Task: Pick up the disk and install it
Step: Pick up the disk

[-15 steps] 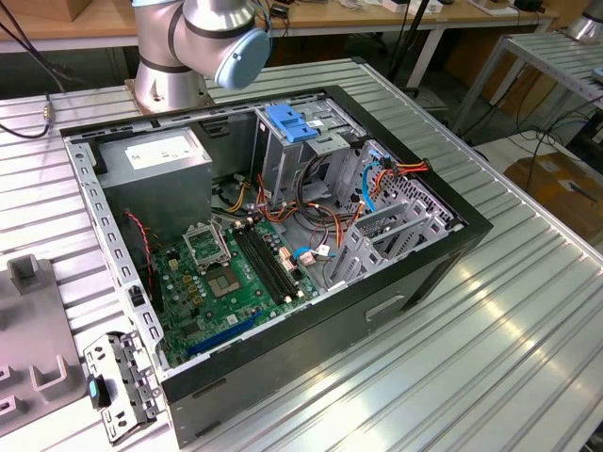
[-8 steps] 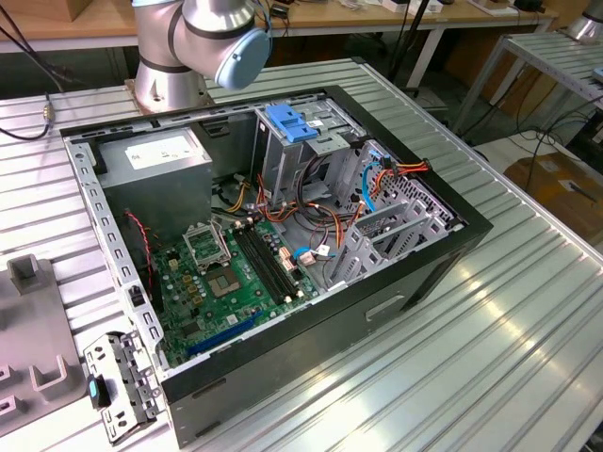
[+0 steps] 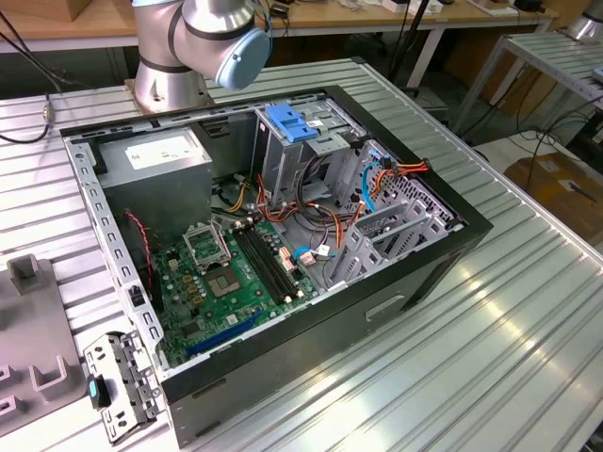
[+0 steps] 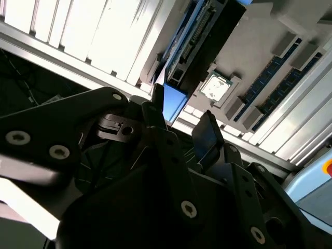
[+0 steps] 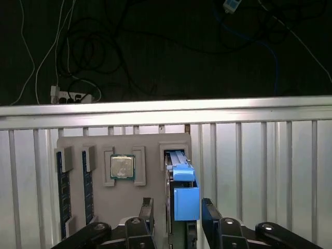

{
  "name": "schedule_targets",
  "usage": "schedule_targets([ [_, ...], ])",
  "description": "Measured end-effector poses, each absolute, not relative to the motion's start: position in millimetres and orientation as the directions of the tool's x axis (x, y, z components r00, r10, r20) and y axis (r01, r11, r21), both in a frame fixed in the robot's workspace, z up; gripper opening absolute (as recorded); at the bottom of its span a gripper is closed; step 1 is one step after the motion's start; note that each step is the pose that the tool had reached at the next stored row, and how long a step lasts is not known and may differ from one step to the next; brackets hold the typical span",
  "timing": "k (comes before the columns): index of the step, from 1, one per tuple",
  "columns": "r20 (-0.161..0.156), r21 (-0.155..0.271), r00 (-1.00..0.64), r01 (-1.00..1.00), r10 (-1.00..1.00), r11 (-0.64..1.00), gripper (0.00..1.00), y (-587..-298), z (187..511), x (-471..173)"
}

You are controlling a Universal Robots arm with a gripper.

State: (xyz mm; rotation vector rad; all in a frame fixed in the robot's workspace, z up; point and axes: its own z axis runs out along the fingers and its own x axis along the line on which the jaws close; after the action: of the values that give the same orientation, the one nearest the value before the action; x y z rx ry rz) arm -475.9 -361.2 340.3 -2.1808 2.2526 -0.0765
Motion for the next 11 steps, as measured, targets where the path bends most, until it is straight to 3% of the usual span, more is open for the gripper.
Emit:
schedule_targets([
  [11, 0.029, -0.039, -0.029, -0.999, -0.999, 0.028, 0.5, -361.3, 335.6, -476.2],
])
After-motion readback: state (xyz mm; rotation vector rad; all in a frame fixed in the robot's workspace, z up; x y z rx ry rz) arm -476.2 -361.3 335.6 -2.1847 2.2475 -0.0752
